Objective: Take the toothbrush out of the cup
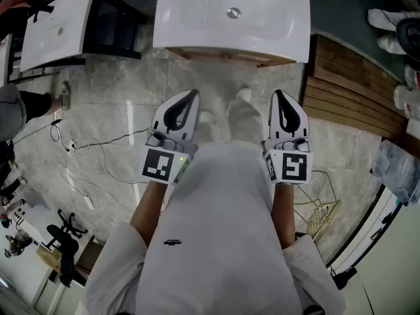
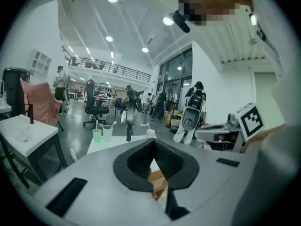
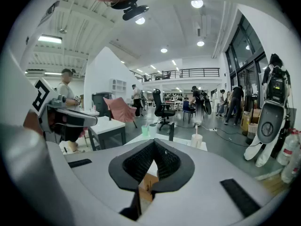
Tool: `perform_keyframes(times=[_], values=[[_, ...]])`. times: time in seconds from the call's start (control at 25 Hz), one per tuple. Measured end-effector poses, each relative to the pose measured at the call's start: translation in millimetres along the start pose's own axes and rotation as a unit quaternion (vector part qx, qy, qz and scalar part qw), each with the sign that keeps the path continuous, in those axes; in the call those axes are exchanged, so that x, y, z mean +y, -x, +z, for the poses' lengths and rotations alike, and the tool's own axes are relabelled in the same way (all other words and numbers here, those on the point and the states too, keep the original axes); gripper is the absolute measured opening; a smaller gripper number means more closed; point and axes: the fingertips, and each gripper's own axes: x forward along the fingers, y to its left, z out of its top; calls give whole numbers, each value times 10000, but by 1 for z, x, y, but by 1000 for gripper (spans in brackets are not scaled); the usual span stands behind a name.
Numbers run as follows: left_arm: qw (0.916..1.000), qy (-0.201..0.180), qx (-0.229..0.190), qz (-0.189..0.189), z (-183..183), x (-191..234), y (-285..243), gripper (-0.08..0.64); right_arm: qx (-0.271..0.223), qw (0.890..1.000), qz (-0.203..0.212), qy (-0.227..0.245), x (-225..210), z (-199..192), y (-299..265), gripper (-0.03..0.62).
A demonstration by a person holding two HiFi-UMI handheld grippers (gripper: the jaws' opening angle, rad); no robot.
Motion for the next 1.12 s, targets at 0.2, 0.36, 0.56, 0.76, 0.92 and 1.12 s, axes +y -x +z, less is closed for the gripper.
perform_keyframes(times=[0.2, 0.36, 0.56, 0.76, 0.92, 1.12], values=[[9999, 114, -103, 78, 2, -18, 43, 0, 50, 9999, 6, -157, 22, -5, 48, -2], [9993, 319, -185, 50, 11, -29, 53, 0, -172, 9997, -172, -95, 19, 10, 63, -1], [9989, 260, -350, -161, 23, -48, 51, 0, -231, 9980, -437, -382, 8, 6, 79, 0], [9986, 147, -474, -169, 25, -41, 63, 0, -288, 9983, -435, -270, 21, 8, 88, 0], [9975, 310, -639, 32, 30, -18, 77, 0, -425, 9978, -442, -267, 37, 16, 85, 0], [9975, 146, -690, 19, 35, 4, 83, 0, -536, 9963, -593, -321, 48, 24, 74, 0]])
